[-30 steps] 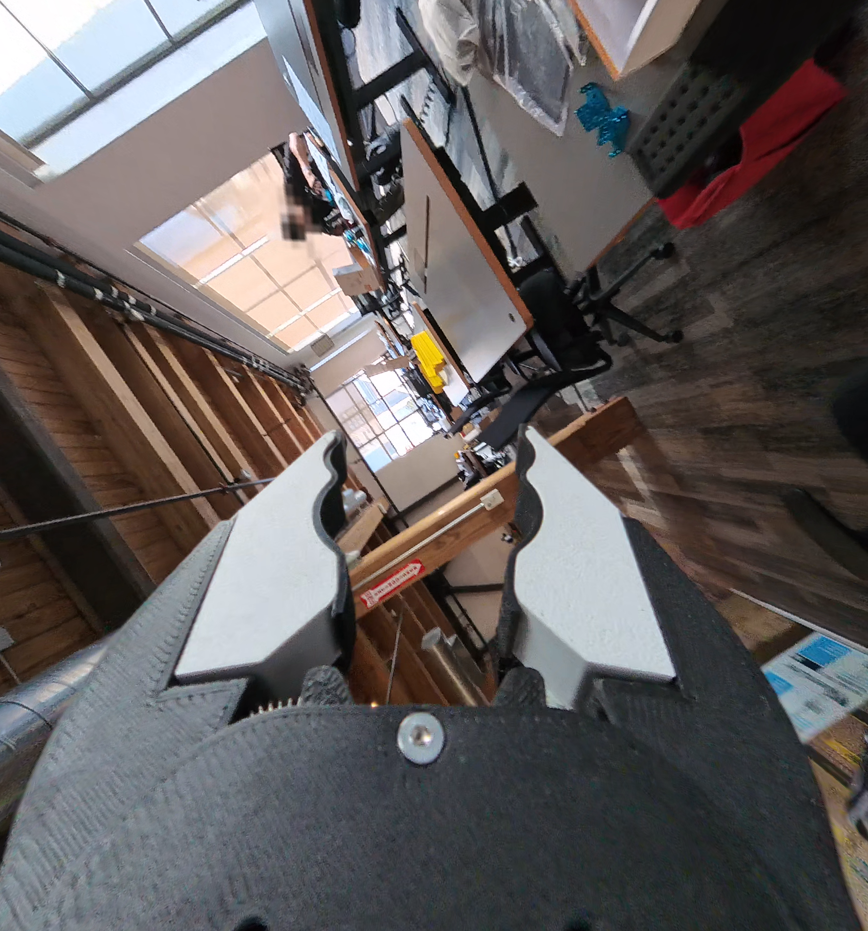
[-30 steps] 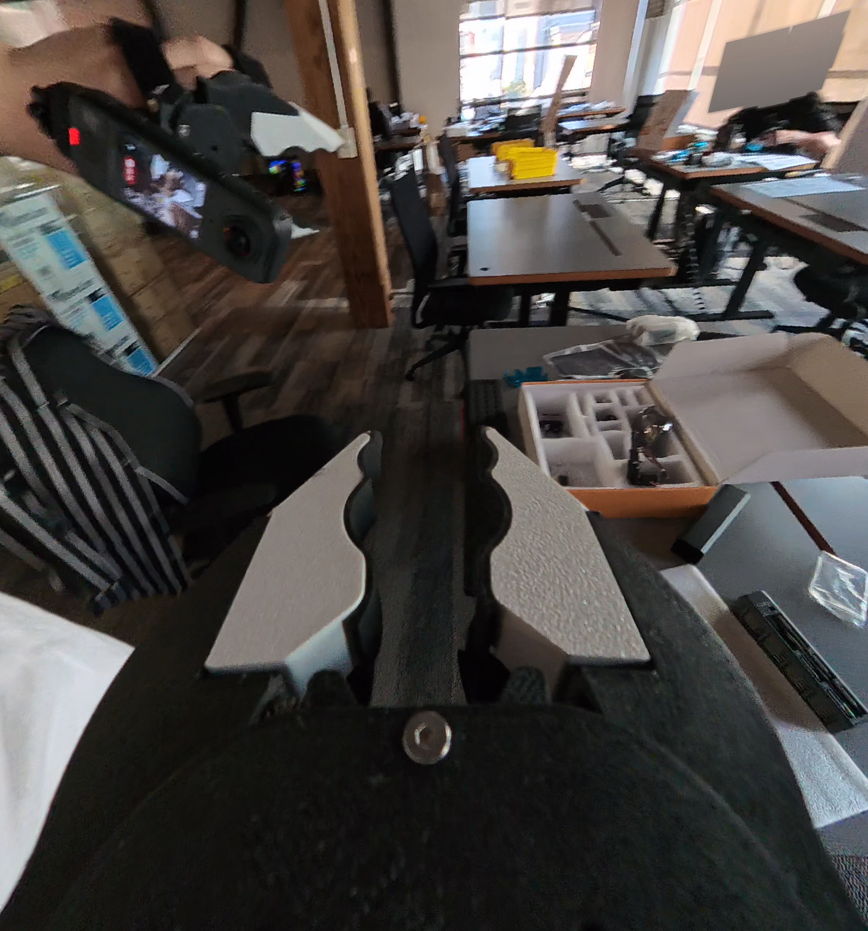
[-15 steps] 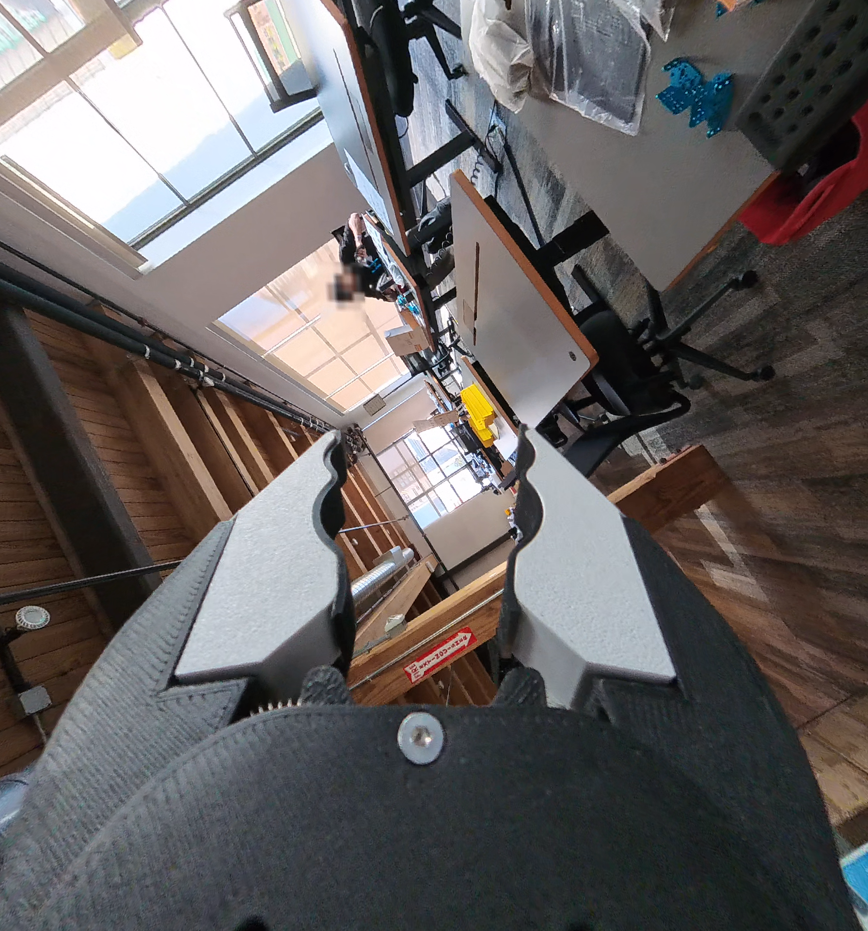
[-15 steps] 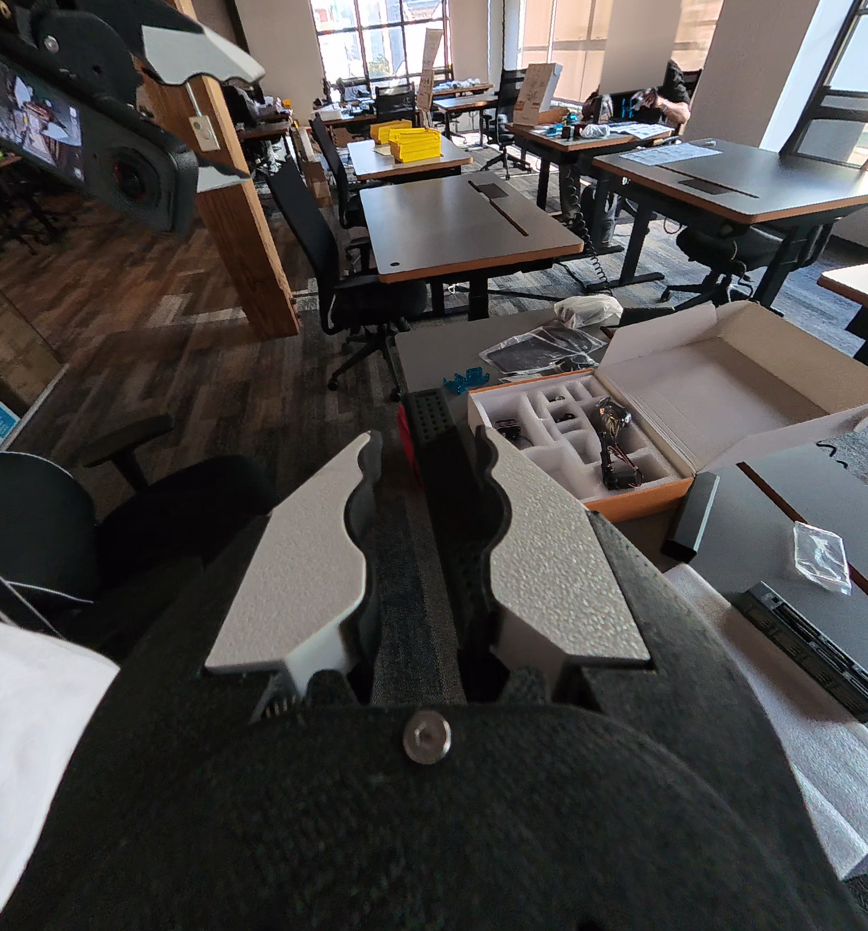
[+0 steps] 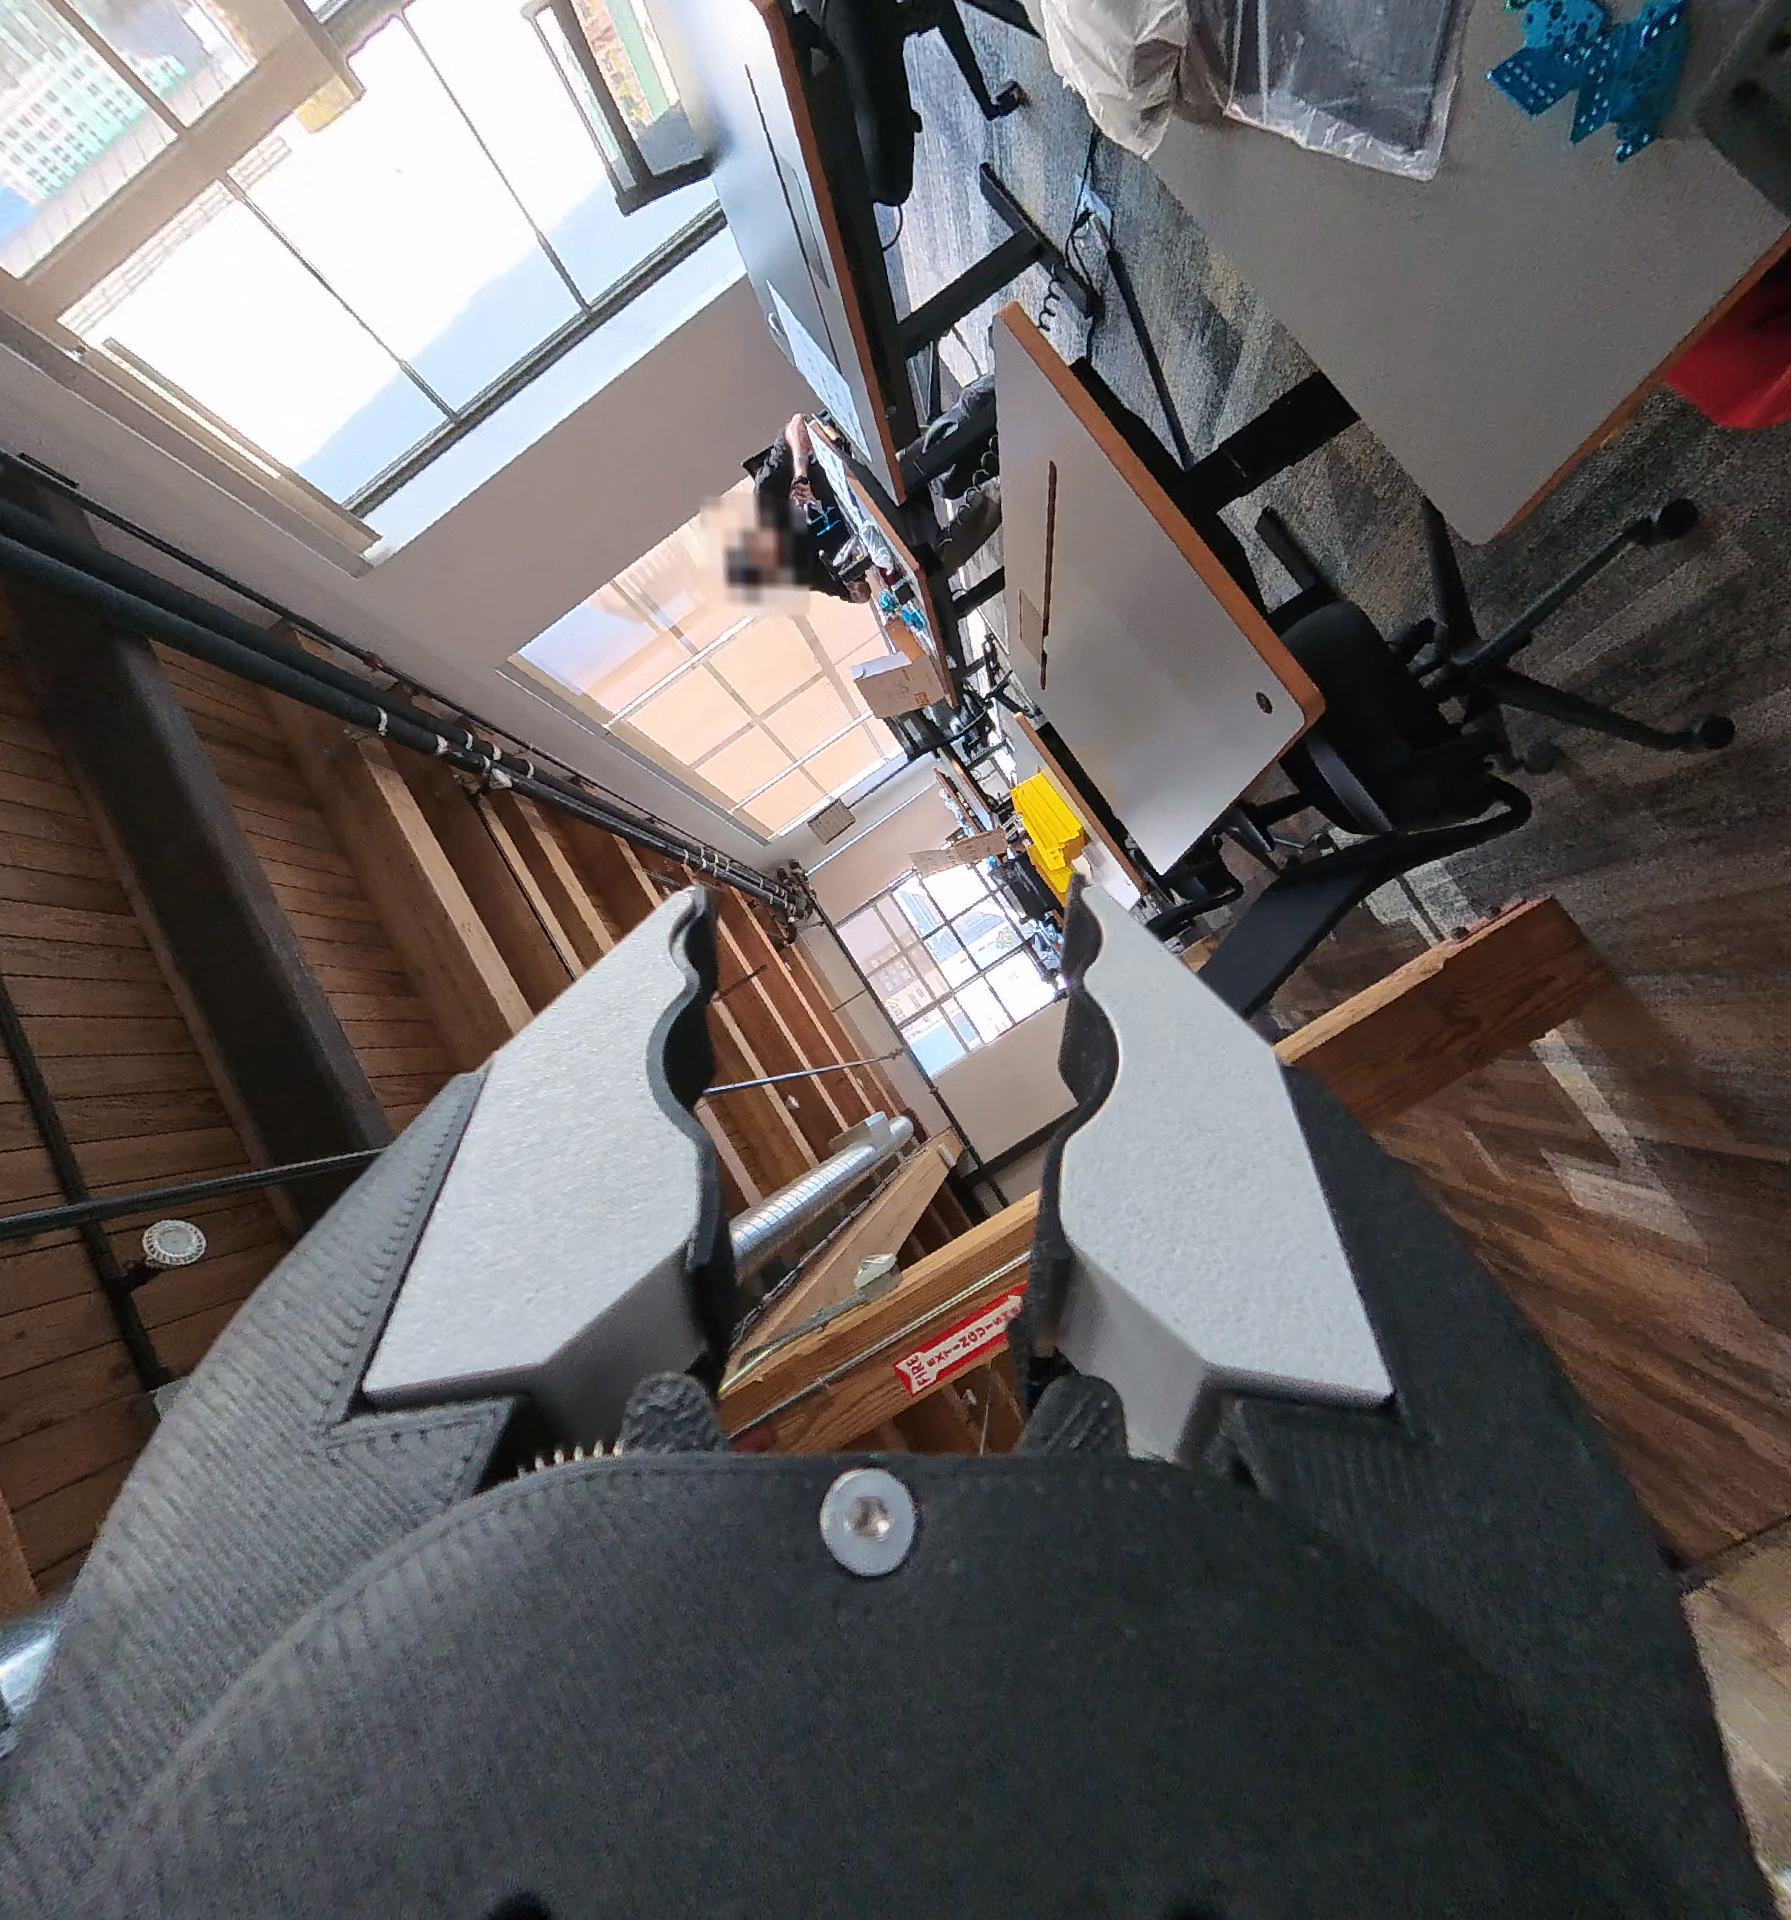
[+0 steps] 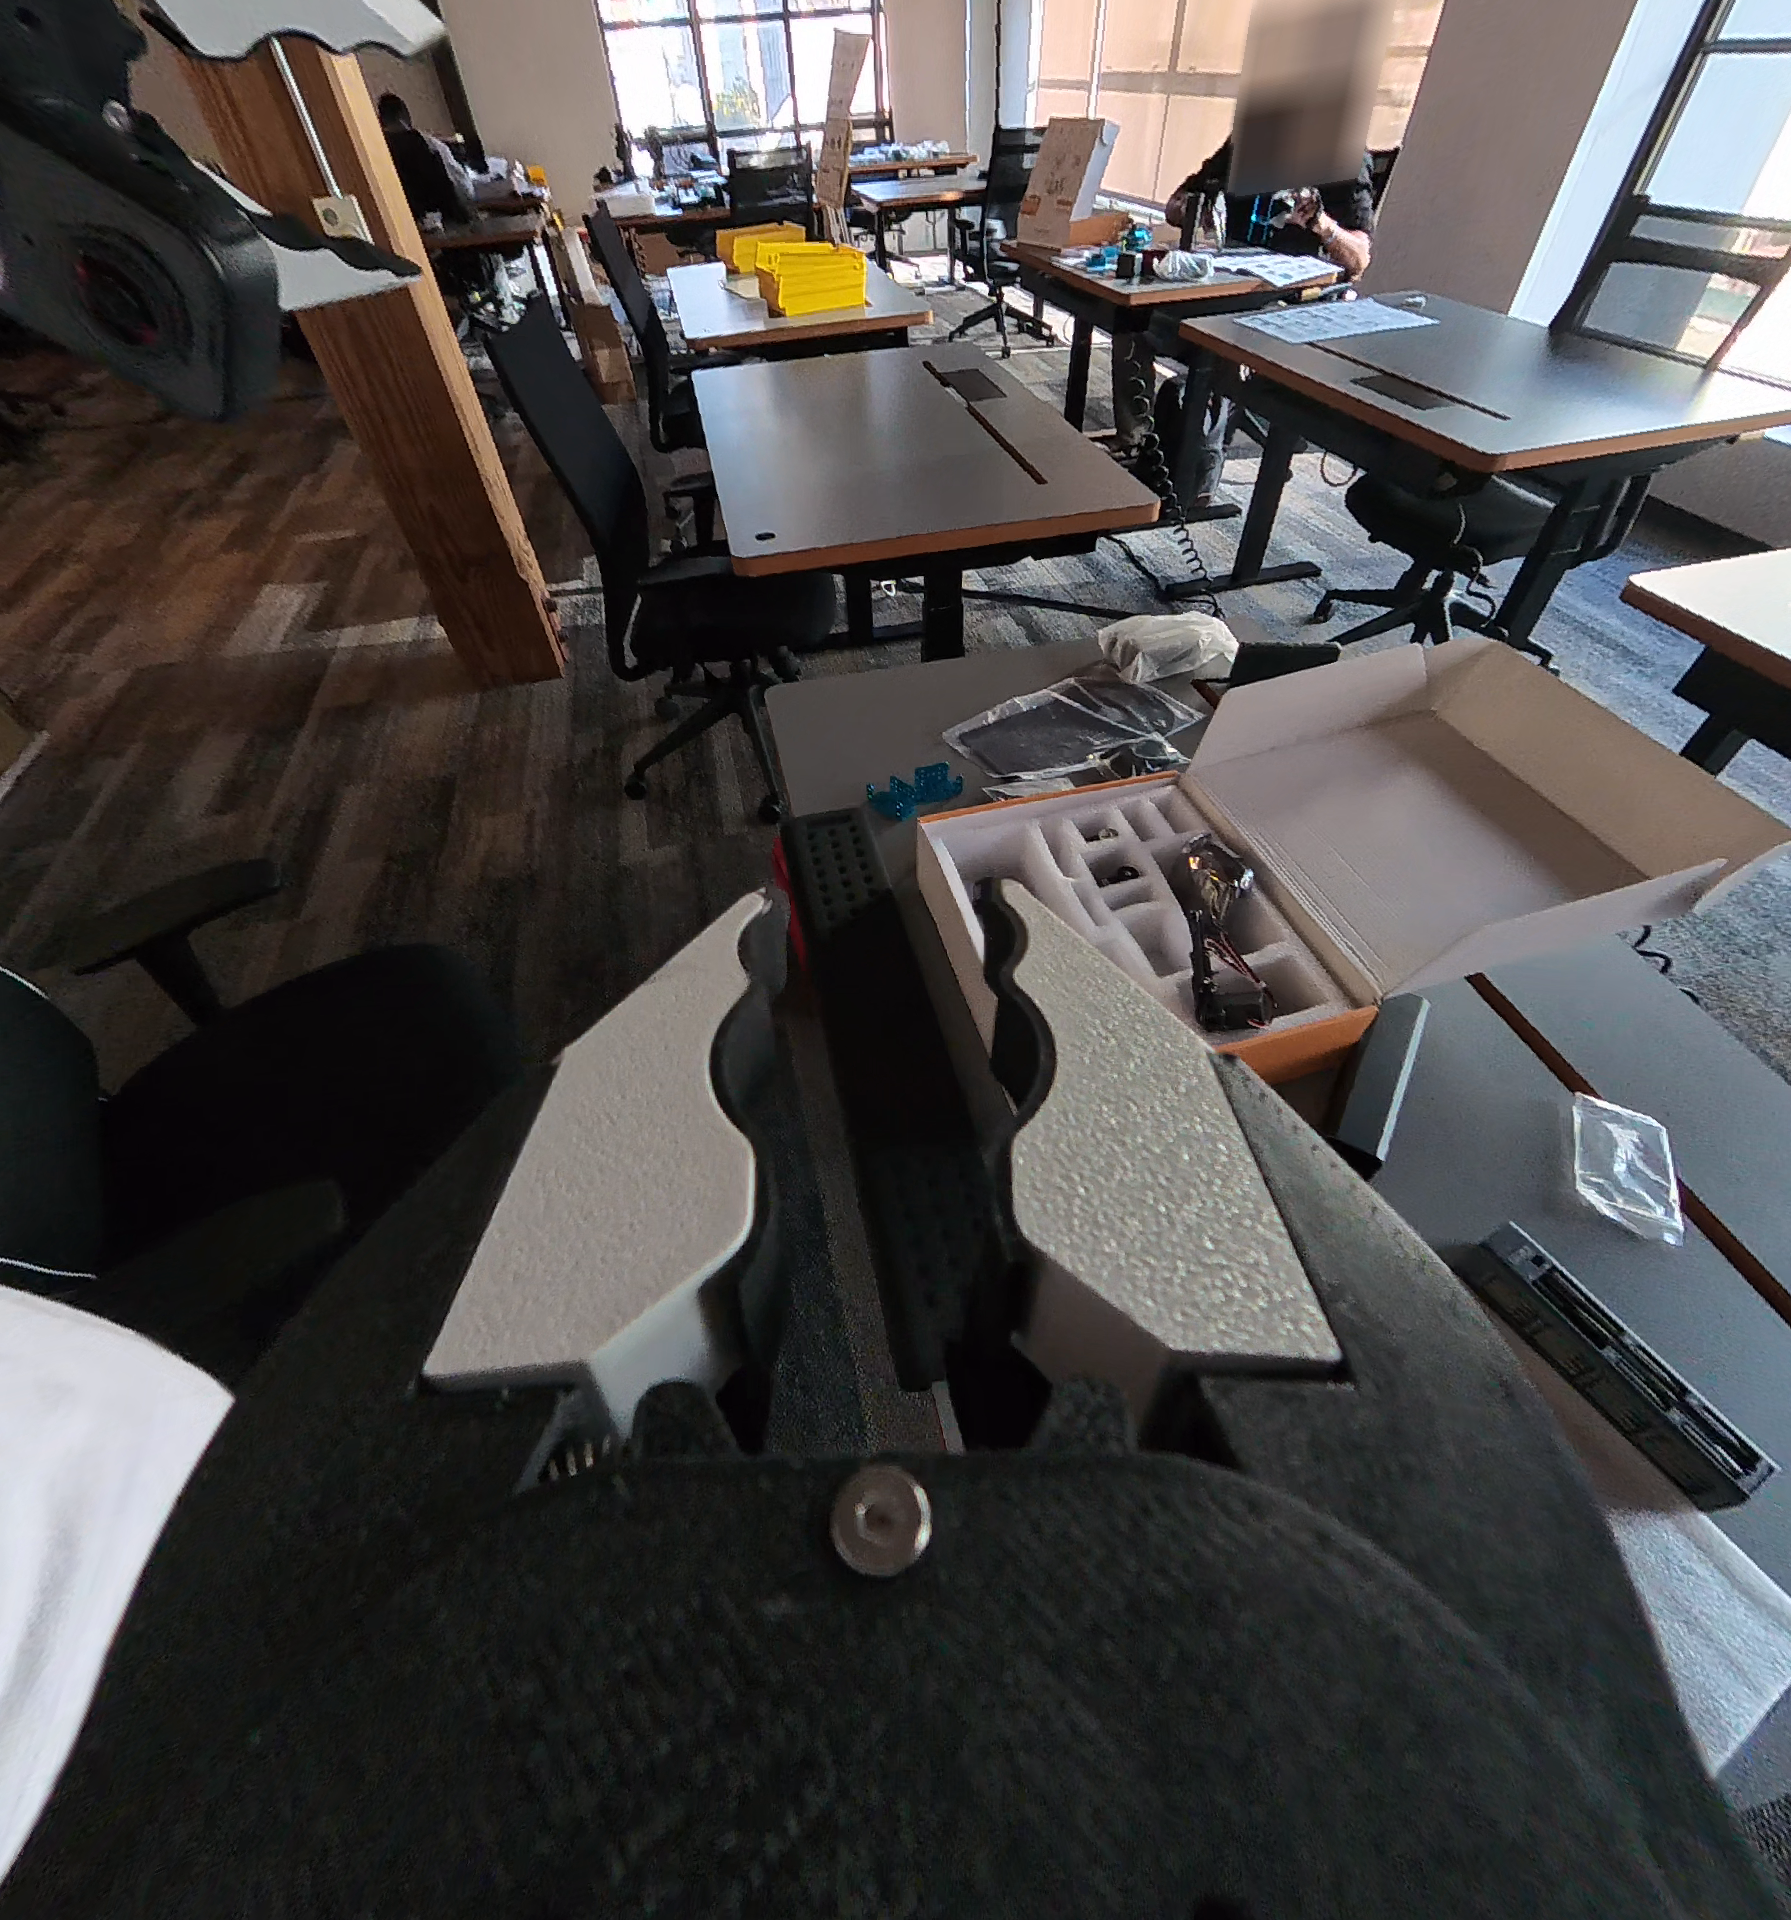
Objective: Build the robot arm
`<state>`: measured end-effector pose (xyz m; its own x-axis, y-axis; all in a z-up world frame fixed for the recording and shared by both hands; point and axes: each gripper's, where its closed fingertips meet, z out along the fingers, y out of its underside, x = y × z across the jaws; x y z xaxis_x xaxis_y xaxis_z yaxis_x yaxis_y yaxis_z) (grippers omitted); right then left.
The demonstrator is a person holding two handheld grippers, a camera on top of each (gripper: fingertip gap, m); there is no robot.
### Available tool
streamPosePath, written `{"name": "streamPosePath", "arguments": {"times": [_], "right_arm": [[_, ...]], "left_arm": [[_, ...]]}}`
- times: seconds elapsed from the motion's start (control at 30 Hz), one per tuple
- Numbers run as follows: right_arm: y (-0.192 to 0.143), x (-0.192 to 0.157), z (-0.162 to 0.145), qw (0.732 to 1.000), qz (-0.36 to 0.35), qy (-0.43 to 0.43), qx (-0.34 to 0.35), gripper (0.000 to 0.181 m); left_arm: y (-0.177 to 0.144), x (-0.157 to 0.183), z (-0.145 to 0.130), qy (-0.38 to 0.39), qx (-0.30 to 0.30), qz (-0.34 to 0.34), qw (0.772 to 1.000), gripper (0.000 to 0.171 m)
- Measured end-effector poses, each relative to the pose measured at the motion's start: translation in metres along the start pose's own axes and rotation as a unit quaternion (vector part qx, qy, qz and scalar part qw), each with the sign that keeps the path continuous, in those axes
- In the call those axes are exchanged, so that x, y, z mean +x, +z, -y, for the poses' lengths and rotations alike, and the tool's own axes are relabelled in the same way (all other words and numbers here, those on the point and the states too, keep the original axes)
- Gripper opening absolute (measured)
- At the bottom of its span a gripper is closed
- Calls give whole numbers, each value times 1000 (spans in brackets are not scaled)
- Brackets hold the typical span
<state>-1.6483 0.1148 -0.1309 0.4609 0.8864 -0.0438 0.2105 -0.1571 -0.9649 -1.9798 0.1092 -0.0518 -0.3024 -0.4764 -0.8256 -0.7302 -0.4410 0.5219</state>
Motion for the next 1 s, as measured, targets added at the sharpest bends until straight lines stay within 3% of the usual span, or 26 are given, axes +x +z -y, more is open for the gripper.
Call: {"name": "streamPosePath", "arguments": {"times": [0.43,0.53,0.6,0.67,0.7,0.8,0.9,1.0], "right_arm": [[14,6,-26,999,0,27,-23,37],[15,20,-35,999,-5,35,-40,37],[11,37,-41,998,-24,30,-43,37],[8,59,-52,997,-48,29,-52,37],[7,71,-59,996,-57,31,-62,37],[8,104,-77,992,-78,37,-89,37],[14,133,-89,989,-92,26,-112,37],[26,155,-106,985,-91,-7,-149,39]], "left_arm": [[18,3,7,1,4,-6,1000,64],[30,12,6,-109,17,-56,992,65],[39,25,5,-231,26,-115,966,66],[45,41,9,-370,41,-172,912,71],[44,49,17,-448,64,-206,868,70],[40,64,40,-637,134,-260,713,65],[33,69,61,-747,187,-273,577,70],[21,49,70,-825,277,-246,427,70]]}}
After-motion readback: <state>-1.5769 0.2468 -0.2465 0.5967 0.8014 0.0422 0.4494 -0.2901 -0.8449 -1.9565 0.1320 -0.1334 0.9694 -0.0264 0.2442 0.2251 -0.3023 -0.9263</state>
